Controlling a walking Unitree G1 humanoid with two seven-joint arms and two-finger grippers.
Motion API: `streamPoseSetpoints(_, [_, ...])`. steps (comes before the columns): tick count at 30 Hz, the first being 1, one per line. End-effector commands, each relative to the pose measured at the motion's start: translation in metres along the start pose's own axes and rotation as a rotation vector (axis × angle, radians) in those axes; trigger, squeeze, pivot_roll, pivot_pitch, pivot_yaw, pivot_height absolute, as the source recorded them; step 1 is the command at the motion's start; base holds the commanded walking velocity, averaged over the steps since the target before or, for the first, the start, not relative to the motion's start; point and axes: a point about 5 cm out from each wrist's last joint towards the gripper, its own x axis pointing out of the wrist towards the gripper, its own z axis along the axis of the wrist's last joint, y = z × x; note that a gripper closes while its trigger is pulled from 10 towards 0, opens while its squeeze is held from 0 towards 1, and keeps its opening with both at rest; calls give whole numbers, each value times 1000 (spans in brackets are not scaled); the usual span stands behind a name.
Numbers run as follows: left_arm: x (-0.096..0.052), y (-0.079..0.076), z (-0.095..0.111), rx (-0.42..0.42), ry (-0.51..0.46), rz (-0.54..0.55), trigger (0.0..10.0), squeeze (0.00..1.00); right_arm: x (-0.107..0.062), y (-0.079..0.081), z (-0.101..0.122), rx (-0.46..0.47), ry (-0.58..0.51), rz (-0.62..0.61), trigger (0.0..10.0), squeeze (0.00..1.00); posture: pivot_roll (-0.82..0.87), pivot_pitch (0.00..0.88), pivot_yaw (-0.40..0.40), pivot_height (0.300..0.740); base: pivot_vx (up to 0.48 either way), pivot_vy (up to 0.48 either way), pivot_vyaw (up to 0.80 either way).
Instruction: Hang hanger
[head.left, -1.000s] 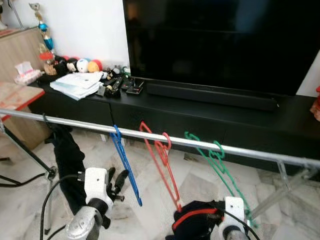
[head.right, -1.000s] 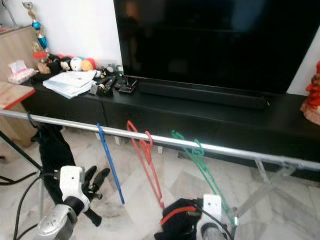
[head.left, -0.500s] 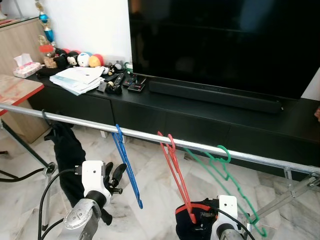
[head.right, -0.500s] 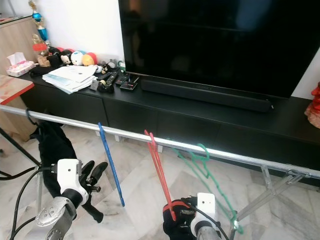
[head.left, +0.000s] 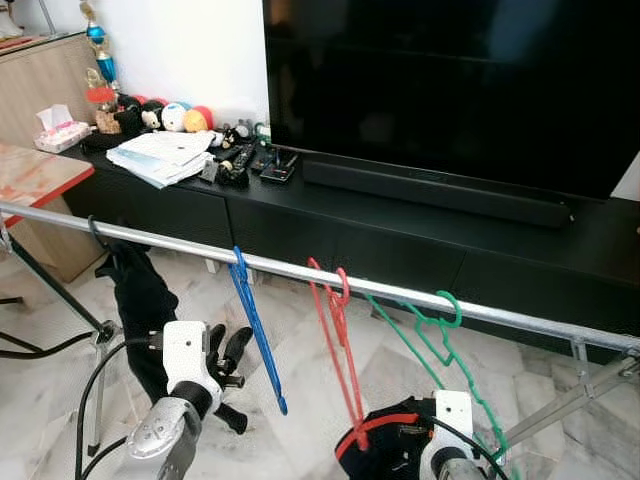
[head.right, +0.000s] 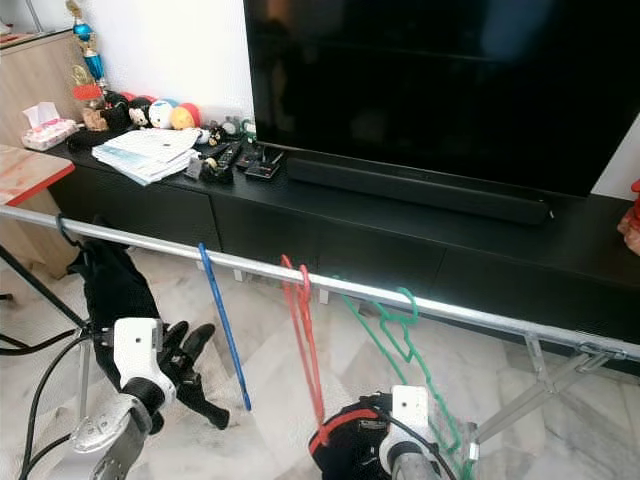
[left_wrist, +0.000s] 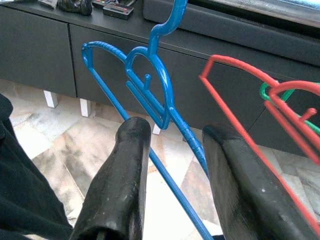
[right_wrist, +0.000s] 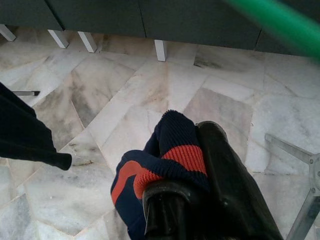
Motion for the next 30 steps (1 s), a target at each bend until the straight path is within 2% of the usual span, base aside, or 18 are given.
streamPoseSetpoints(1, [-1,1,2,4,0,3,10000,0,0,1,1,-6,-8,2,10000,0,108,62,10,740,0,0,0])
streamPoseSetpoints(3, [3,-1,6,0,16,-1,10000,0,1,1,1,-6,-7,2,10000,0,108,63,10,740,0,0,0])
streamPoseSetpoints(4, [25,-7,23,84,45,-7,10000,0,1,1,0,-8,3,5,10000,0,104,71,14,740,0,0,0])
streamPoseSetpoints(6, [48,-14,47,239,71,6,10000,0,1,1,-3,-12,22,11,10000,0,107,71,13,740,0,0,0])
streamPoseSetpoints(9, [41,-14,42,288,87,-13,10000,0,1,1,-4,-13,27,13,10000,0,111,71,12,740,0,0,0])
streamPoseSetpoints(12, [35,-13,38,279,102,-8,10000,0,1,2,-4,-13,31,18,10000,0,111,69,13,740,0,0,0])
streamPoseSetpoints(16, [35,-12,36,268,137,7,10000,0,1,2,-5,-14,33,19,10000,0,107,68,14,740,0,0,0])
streamPoseSetpoints(19, [35,-13,35,270,219,11,10000,0,1,1,-6,-14,37,15,10000,0,103,61,19,740,0,0,0])
streamPoseSetpoints(20, [33,-13,30,273,285,15,10000,0,0,0,-7,-13,40,12,10000,0,103,61,19,740,0,0,0])
streamPoseSetpoints(21, [33,-13,30,273,285,15,10000,0,0,0,-7,-13,40,12,10000,0,103,61,19,740,0,0,0])
streamPoseSetpoints(22, [32,-13,27,269,312,20,10000,314,0,0,-7,-13,41,12,10000,0,103,55,21,740,0,0,0])
streamPoseSetpoints(23, [30,-14,19,230,354,13,10000,1000,0,1,-8,-13,45,13,10000,0,104,50,22,740,0,0,0])
streamPoseSetpoints(24, [32,-18,15,198,368,0,10000,1000,-1,1,-9,-13,49,16,10000,0,104,50,22,740,0,0,0])
streamPoseSetpoints(30, [42,-30,23,152,346,-37,10000,1000,-1,2,-10,-17,49,22,10000,0,97,39,24,740,0,0,0])
